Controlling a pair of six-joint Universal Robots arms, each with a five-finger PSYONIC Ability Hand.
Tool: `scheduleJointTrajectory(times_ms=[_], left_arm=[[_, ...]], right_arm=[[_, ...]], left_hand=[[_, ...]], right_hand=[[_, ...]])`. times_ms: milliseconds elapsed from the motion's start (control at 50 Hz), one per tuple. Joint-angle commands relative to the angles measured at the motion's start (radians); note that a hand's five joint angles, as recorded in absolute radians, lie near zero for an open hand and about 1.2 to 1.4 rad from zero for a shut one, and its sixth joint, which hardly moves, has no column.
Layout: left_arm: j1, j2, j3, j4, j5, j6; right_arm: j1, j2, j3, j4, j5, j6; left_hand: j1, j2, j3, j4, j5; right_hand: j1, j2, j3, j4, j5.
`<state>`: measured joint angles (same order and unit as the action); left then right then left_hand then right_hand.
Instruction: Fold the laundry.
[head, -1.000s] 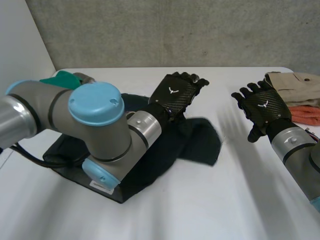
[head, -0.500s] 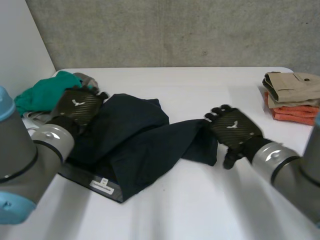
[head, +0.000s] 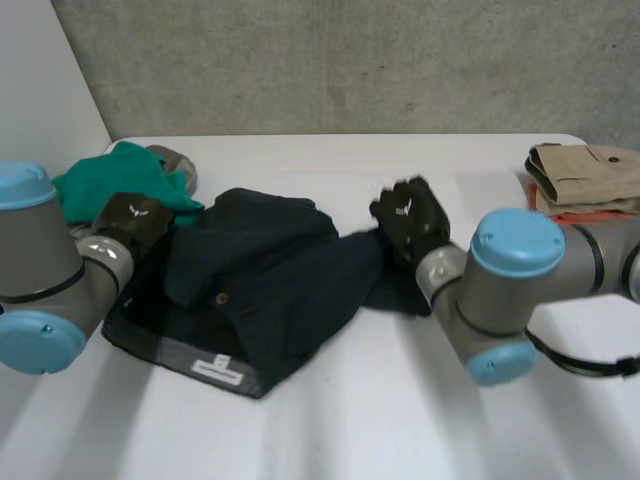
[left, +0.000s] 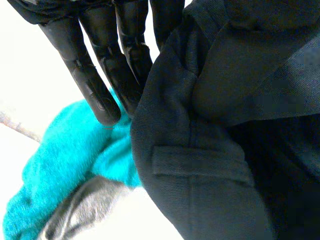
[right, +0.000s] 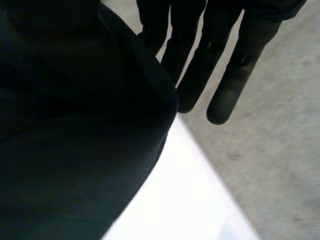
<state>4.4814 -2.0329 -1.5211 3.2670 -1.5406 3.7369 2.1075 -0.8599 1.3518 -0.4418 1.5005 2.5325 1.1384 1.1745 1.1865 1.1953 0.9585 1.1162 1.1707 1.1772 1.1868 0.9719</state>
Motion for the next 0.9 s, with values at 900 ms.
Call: scheduleJointTrajectory(times_ms=[900], left_arm=[[-0.542, 0.342, -0.053, -0.237, -0.211, -0.408]], right_arm=[[-0.219, -0.260, -0.211, 0.477, -0.089, 0.181]], left_hand=[[-0.942, -0.979, -0.990, -0.999, -0.937]], right_hand=[[-0.942, -0.996, -1.003, -1.012, -0.972]])
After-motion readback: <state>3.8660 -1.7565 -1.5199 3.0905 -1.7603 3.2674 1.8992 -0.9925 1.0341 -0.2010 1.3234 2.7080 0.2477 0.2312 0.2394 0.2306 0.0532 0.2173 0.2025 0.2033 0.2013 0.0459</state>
